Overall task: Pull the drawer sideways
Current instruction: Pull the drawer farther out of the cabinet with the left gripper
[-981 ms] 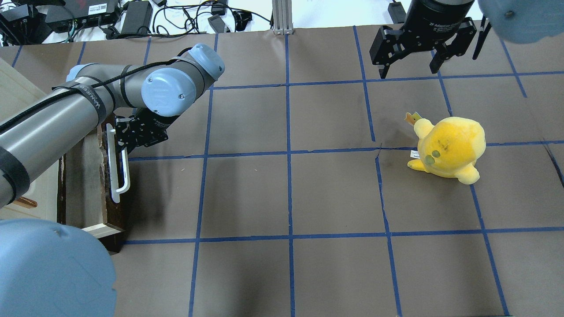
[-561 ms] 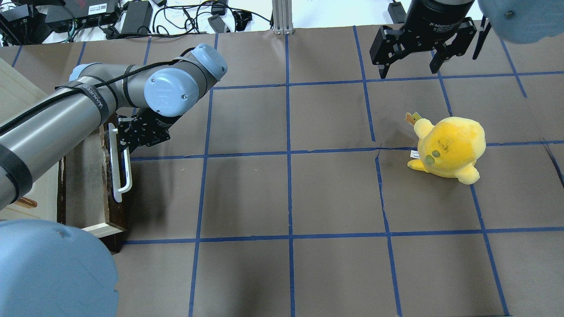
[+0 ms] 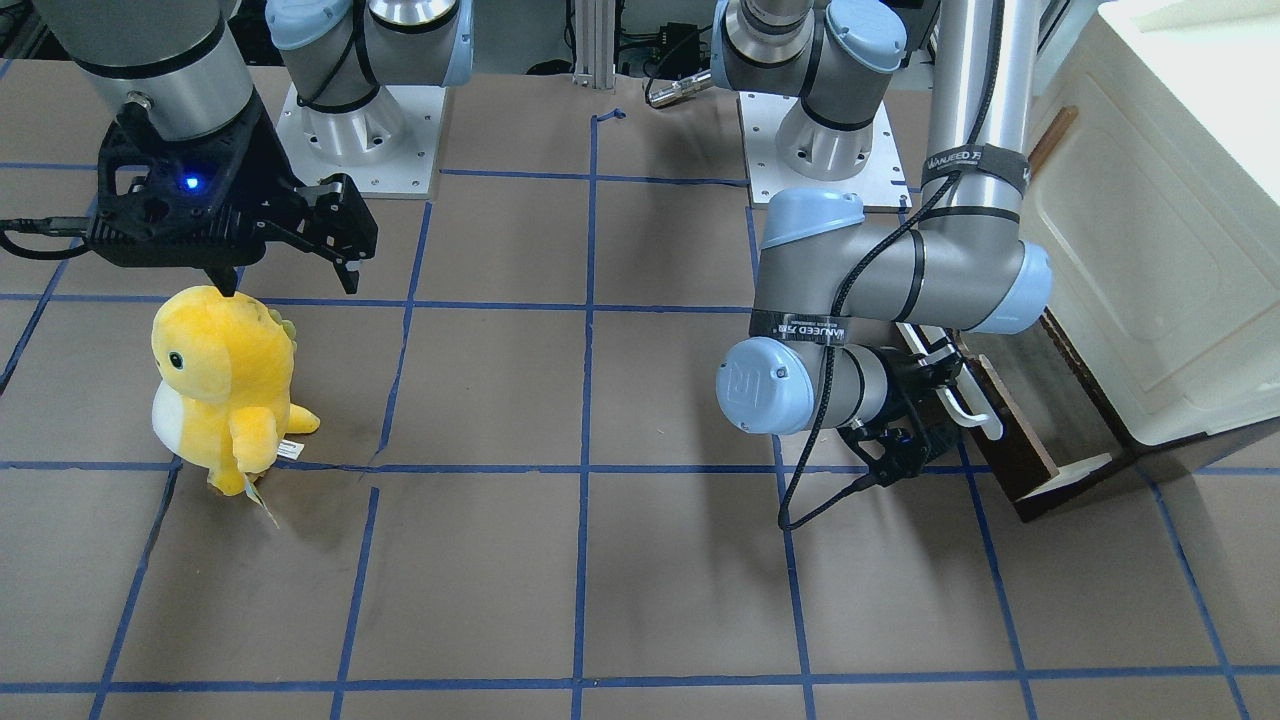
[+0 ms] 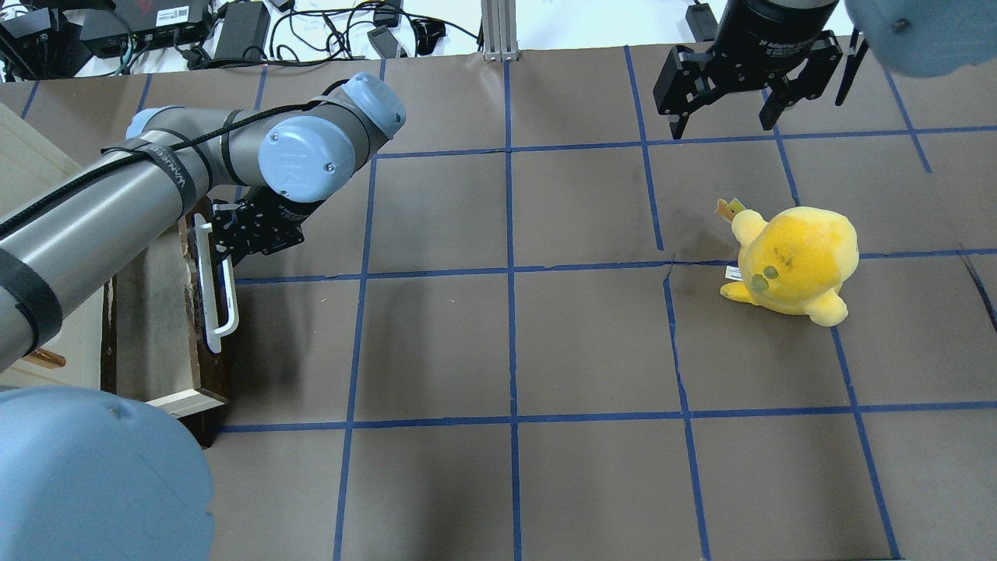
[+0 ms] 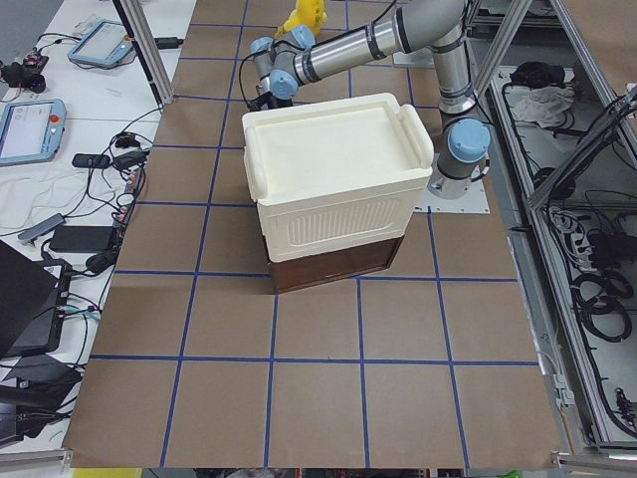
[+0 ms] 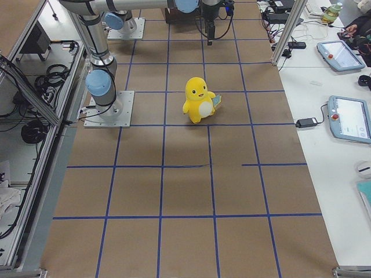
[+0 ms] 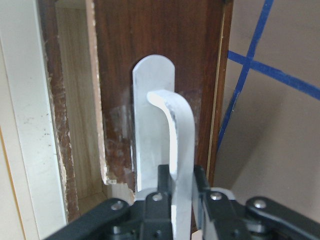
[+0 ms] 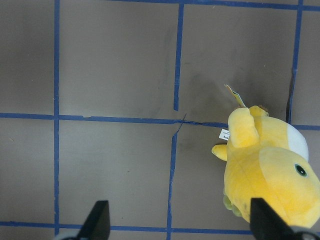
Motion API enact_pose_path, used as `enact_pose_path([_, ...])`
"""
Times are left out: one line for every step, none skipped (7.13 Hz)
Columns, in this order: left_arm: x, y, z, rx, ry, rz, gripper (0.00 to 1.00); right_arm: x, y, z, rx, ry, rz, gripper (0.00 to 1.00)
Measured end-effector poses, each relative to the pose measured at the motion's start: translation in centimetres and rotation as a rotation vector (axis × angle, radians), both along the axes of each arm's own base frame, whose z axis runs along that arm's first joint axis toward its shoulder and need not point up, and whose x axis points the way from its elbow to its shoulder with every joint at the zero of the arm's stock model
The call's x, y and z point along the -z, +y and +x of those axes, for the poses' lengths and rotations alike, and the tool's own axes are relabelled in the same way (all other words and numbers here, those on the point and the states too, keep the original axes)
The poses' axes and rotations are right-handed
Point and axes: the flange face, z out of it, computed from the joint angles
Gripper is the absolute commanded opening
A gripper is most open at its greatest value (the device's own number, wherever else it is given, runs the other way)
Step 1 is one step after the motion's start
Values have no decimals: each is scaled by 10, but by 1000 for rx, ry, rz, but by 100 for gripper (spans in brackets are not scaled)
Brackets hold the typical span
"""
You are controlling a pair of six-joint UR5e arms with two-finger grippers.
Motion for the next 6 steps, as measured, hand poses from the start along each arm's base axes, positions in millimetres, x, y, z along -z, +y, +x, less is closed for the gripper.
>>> enact_pose_path([0,-2,-4,1,2,-2,0,0,0,0,0,0,0,100])
enact_pose_path([1,-4,-8,2,2,-4,0,0,0,0,0,0,0,100])
enact_pose_path([0,-6,-13,3,1,-4,0,0,0,0,0,1,0,100])
enact_pose_path([0,-6,-18,6,-1,-5,0,0,0,0,0,0,0,100])
enact_pose_path([1,-7,-22,9,-3,-4,0,0,0,0,0,0,0,100])
enact_pose_path([2,-7,-23,10,-4,-4,0,0,0,0,0,0,0,100])
